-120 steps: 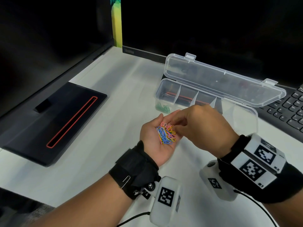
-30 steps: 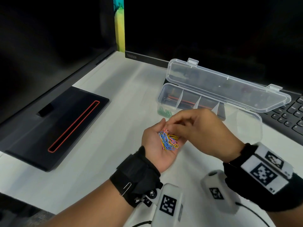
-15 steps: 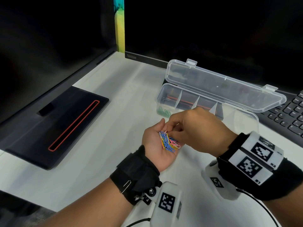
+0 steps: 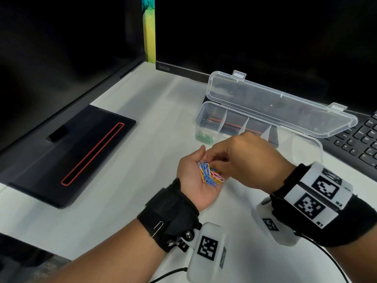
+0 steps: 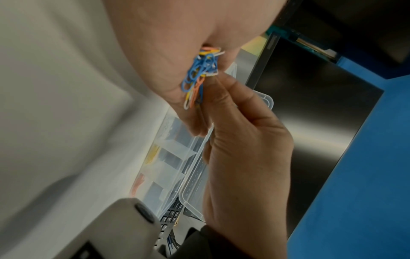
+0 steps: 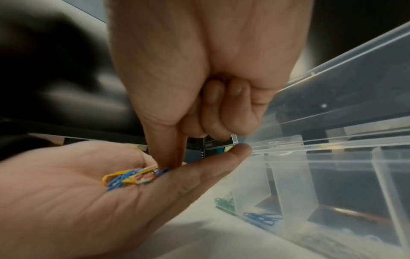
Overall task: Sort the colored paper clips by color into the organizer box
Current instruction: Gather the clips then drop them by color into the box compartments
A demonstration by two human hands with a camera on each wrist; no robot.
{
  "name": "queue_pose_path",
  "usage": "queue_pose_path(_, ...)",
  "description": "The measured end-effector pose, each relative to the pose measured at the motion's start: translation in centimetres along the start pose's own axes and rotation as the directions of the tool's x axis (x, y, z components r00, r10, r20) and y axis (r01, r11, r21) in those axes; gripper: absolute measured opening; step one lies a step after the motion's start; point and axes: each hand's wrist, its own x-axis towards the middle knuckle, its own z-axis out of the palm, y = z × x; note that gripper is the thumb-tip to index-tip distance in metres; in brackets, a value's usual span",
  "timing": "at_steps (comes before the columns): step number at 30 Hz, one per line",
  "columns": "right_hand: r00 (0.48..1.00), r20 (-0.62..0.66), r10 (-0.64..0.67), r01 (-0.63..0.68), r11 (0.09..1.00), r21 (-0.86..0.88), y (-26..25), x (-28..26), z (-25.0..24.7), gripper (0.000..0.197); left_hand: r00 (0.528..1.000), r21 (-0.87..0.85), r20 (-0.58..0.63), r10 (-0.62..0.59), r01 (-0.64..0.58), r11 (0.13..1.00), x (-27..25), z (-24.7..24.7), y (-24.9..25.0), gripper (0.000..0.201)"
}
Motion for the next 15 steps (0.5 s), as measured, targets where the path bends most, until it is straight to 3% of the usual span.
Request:
queue_pose_path(7,0.996,-0.053,0.068,-0.054,0.973,0.224,1.1,-0.1,-0.5,0.01,0.993,0.015,0.117,0.021,-0.023,1.0,0.0,-0.2,0.0,0.056)
queue_pose_path(9,0.994,-0.029,0.106,-0.088,0.922,0.377,0.8,-0.3,-0.8,0.009,0.99,0.035,0.138,0.024,-0.029,0.999,0.1,-0.3,0.0,0.056)
queue_pose_path(11,0.982,0.03,0.188,-0.163,0.742,0.65,0.7,-0.6,-1.1,0.018,0.995,0.057,0.094,0.04,-0.046,0.997,0.2,-0.2,0.0,0.052)
queue_pose_path(13,0.959,0.143,0.243,-0.238,0.427,0.872,0.8,-0.9,-1.4,0.024,0.998,0.071,0.046,0.052,-0.055,0.996,0.4,-0.2,0.0,0.049)
queue_pose_path(15,0.953,0.235,0.189,-0.255,0.09,0.963,1.1,-1.1,-1.3,0.015,0.998,0.101,0.015,0.053,-0.054,0.993,0.5,-0.1,0.0,0.047)
